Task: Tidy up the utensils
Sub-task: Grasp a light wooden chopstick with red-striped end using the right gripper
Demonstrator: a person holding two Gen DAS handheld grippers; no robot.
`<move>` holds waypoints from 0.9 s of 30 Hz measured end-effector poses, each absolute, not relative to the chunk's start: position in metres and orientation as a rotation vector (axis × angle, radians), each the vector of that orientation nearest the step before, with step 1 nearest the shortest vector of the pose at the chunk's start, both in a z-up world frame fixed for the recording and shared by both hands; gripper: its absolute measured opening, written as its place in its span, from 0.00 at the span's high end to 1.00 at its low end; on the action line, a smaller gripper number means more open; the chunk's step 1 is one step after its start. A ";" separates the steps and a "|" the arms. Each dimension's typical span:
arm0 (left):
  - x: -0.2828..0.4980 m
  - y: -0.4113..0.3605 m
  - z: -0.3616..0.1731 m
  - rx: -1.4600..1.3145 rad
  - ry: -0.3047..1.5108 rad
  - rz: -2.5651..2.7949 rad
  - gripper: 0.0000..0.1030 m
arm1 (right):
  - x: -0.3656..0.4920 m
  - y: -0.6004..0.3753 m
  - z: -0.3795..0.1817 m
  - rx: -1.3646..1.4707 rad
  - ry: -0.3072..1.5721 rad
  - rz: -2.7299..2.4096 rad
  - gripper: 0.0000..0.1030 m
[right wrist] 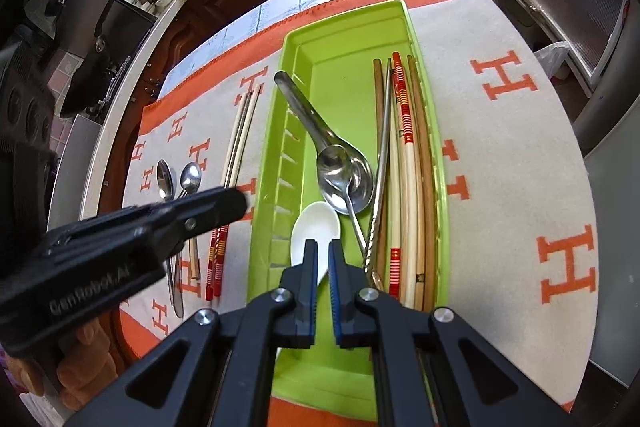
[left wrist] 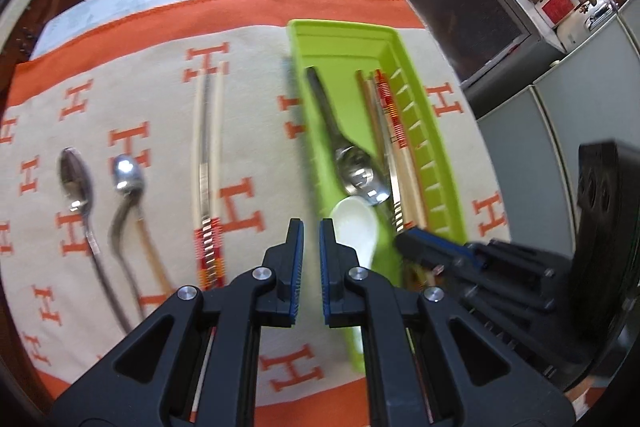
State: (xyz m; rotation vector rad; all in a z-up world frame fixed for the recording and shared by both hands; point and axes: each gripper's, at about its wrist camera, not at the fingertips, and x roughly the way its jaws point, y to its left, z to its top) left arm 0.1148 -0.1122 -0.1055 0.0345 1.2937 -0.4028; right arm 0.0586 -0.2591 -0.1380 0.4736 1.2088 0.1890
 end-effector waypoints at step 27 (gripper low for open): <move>0.149 -0.012 -0.108 0.062 1.275 -0.240 0.96 | 0.129 -0.166 -0.116 0.394 1.305 0.322 0.94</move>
